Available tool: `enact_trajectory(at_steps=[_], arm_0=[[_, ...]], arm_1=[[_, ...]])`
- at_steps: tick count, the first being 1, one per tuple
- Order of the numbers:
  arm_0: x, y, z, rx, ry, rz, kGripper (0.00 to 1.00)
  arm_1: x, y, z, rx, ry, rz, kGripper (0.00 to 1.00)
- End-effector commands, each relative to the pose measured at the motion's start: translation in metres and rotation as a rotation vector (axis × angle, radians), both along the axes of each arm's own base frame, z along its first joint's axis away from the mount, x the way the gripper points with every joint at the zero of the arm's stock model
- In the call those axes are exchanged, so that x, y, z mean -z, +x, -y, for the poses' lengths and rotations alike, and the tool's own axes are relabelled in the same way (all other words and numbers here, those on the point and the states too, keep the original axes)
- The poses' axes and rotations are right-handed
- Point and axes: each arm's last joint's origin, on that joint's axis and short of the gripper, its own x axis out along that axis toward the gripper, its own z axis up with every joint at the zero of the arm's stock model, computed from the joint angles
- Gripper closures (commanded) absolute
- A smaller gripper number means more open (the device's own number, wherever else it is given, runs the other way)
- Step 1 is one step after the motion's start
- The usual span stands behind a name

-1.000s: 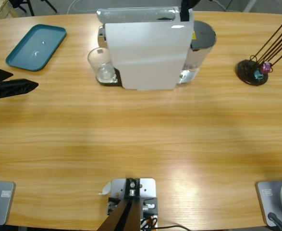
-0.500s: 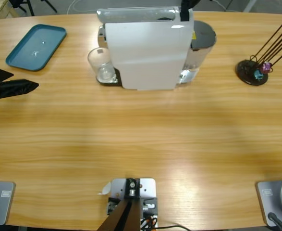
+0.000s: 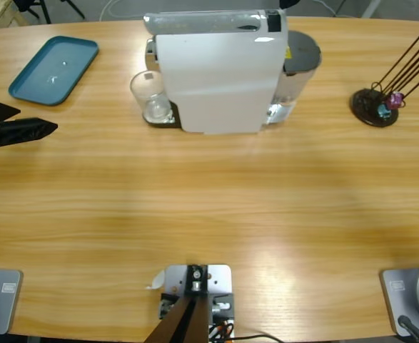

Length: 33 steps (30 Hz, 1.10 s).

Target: Pour coffee

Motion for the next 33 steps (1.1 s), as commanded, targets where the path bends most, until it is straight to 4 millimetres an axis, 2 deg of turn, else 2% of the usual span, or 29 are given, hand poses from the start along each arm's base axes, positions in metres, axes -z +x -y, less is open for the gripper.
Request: enact_trajectory(at_steps=[1, 5, 10, 24, 33], arm_0=[[0.009, 0.001, 0.001, 0.019, 0.023, -0.034, 0.050], [0.009, 0.001, 0.002, 0.020, 0.022, -0.034, 0.050], [0.009, 0.001, 0.002, 0.020, 0.023, -0.035, 0.050], [0.009, 0.001, 0.002, 0.020, 0.023, -0.035, 0.050], [0.009, 0.001, 0.002, 0.020, 0.023, -0.034, 0.050]], arm_1=[[0.018, 0.007, -0.015, -0.020, -0.038, -0.037, 1.000], [0.018, 0.007, -0.024, -0.035, -0.033, -0.037, 1.000], [0.021, 0.007, -0.026, -0.036, -0.038, -0.049, 1.000], [0.049, 0.009, -0.025, -0.036, -0.086, -0.103, 1.000], [0.041, 0.001, -0.017, -0.029, -0.085, -0.088, 1.000]])
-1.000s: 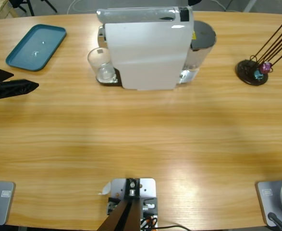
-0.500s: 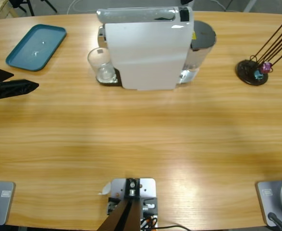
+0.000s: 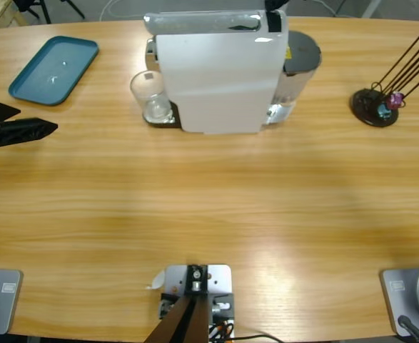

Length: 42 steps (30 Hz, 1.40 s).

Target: Pour coffee

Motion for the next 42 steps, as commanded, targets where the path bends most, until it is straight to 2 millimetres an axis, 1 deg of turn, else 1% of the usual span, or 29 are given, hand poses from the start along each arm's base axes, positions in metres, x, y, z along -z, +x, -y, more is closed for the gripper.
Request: enact_trajectory(at_steps=[1, 6, 7, 8, 9, 10, 11, 12, 13, 14, 16, 19, 26, 28, 32, 35, 36, 39, 42], arm_0=[[0.009, 0.001, 0.002, 0.020, 0.023, -0.034, 0.050], [0.009, 0.001, 0.002, 0.020, 0.023, -0.034, 0.050], [0.009, 0.001, 0.002, 0.020, 0.023, -0.034, 0.050], [0.009, 0.001, 0.002, 0.020, 0.023, -0.034, 0.050], [0.009, 0.001, 0.002, 0.020, 0.023, -0.035, 0.050], [0.009, 0.001, 0.002, 0.022, 0.021, -0.033, 0.050], [0.009, 0.001, 0.002, 0.025, 0.023, -0.034, 0.050], [0.009, 0.001, 0.002, 0.029, 0.022, -0.033, 0.050], [0.009, 0.001, 0.002, 0.032, 0.022, -0.034, 0.050], [0.009, 0.001, 0.002, 0.035, 0.021, -0.035, 0.049], [0.009, 0.001, 0.002, 0.040, 0.019, -0.036, 0.049], [0.009, 0.000, 0.002, 0.043, 0.016, -0.038, 0.050], [0.008, 0.000, 0.002, 0.044, 0.014, -0.035, 0.044], [0.008, 0.000, 0.002, 0.044, 0.013, -0.035, 0.022], [0.008, -0.001, 0.002, 0.043, 0.013, -0.033, 0.004], [0.008, -0.001, 0.001, 0.044, 0.012, -0.030, 0.004], [0.007, -0.002, 0.001, 0.045, 0.011, -0.029, 0.004], [0.008, -0.002, 0.001, 0.044, 0.010, -0.028, 0.004], [0.007, -0.003, 0.000, 0.044, 0.004, -0.019, 0.004]], arm_1=[[0.031, 0.000, -0.001, 0.000, -0.082, -0.080, 1.000], [0.036, 0.000, -0.002, 0.002, -0.085, -0.088, 1.000], [0.034, 0.000, -0.002, 0.005, -0.083, -0.083, 1.000], [0.023, -0.002, 0.001, 0.014, -0.072, -0.048, 1.000], [0.003, -0.006, 0.007, 0.030, -0.055, 0.014, 1.000], [-0.022, -0.013, 0.015, 0.053, -0.033, 0.092, 0.607], [-0.043, -0.020, 0.023, 0.066, -0.008, 0.147, 0.119], [-0.055, -0.023, 0.031, 0.077, 0.004, 0.163, 0.014], [-0.064, -0.023, 0.038, 0.087, 0.011, 0.170, 0.000], [-0.067, -0.023, 0.041, 0.093, 0.009, 0.168, 0.000], [-0.065, -0.022, 0.045, 0.099, 0.006, 0.159, 0.000], [-0.061, -0.023, 0.045, 0.100, 0.000, 0.130, 0.000], [-0.059, -0.024, 0.045, 0.094, 0.003, 0.107, 0.000], [-0.058, -0.028, 0.047, 0.090, 0.005, 0.092, 0.000], [-0.056, -0.051, 0.060, 0.060, 0.038, 0.061, 0.000], [-0.054, -0.076, 0.076, 0.039, 0.066, 0.085, 0.000], [-0.052, -0.087, 0.082, 0.030, 0.077, 0.098, 0.001], [-0.044, -0.126, 0.104, -0.004, 0.128, 0.146, 0.000], [-0.027, -0.168, 0.132, -0.043, 0.225, 0.194, 0.002]])
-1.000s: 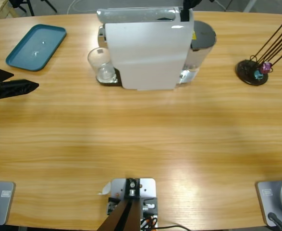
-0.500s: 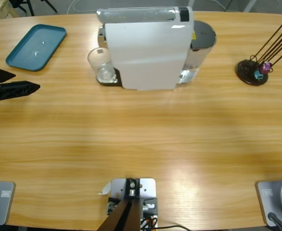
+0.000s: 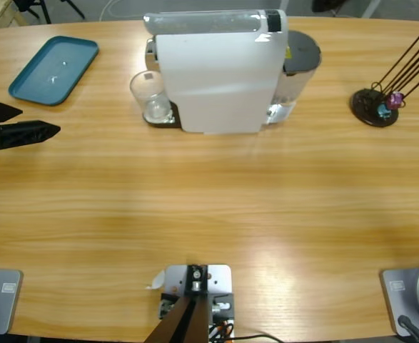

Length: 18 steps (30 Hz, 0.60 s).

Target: Pour coffee

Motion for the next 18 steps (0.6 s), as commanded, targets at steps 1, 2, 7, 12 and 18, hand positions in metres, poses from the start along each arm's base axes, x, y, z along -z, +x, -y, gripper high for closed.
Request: enact_trajectory(at_steps=[1, 2, 7, 12, 18], arm_0=[[0.006, -0.004, -0.002, 0.015, 0.002, -0.008, 0.004], [0.005, -0.006, -0.004, 0.015, -0.011, 0.008, 0.003], [0.010, -0.013, -0.009, 0.017, -0.050, 0.070, 0.000], [0.015, -0.012, -0.008, 0.017, -0.052, 0.068, 0.002], [0.023, -0.010, -0.006, 0.034, -0.068, 0.068, 0.004]], arm_1=[[0.024, -0.104, 0.068, -0.089, 0.196, 0.130, 0.003], [0.033, -0.117, 0.078, -0.092, 0.228, 0.143, 0.004], [0.091, -0.164, 0.114, -0.145, 0.348, 0.180, 0.000], [0.122, -0.175, 0.115, -0.238, 0.421, 0.138, 0.000], [0.136, -0.188, 0.125, -0.242, 0.454, 0.144, 0.000]])
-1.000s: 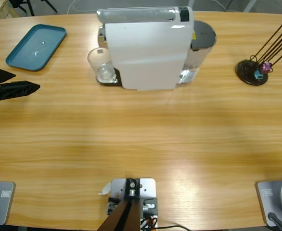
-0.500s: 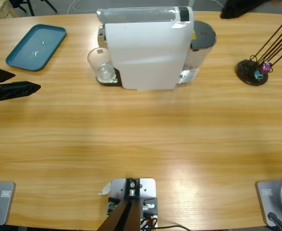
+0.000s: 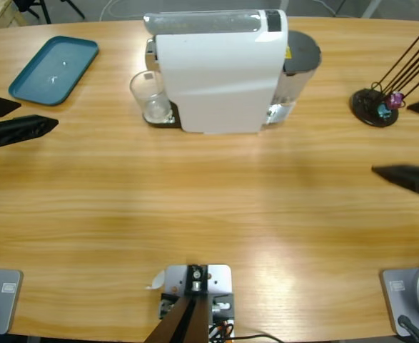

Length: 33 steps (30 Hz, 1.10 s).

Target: Pour coffee

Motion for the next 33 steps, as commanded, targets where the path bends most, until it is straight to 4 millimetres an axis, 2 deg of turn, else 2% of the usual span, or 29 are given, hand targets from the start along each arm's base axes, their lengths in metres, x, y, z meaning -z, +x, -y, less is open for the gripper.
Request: enact_trajectory(at_steps=[1, 6, 12, 18, 23, 29, 33], arm_0=[[0.018, -0.002, 0.001, 0.034, -0.006, -0.016, 0.004], [0.022, 0.004, 0.005, 0.056, 0.022, -0.010, 0.004], [0.025, 0.005, 0.006, 0.073, 0.044, -0.004, 0.004], [0.027, 0.007, 0.008, 0.092, 0.064, 0.006, 0.004], [0.029, 0.006, 0.016, 0.120, 0.103, 0.030, 0.004], [0.032, 0.004, 0.013, 0.104, 0.101, 0.032, 0.004], [0.028, -0.002, 0.006, 0.076, 0.093, 0.071, 0.004]], arm_1=[[0.023, -0.018, 0.013, -0.021, 0.050, -0.001, 0.000], [0.031, -0.019, 0.014, -0.013, 0.052, 0.007, 0.000], [0.028, -0.014, 0.008, -0.029, 0.036, -0.026, 0.000], [0.022, -0.021, 0.014, -0.060, 0.031, 0.015, 0.000], [0.027, -0.028, 0.021, -0.056, 0.055, 0.051, 0.000], [0.030, -0.044, 0.035, -0.037, 0.118, 0.113, 0.000], [0.033, -0.037, 0.030, -0.030, 0.105, 0.086, 0.000]])
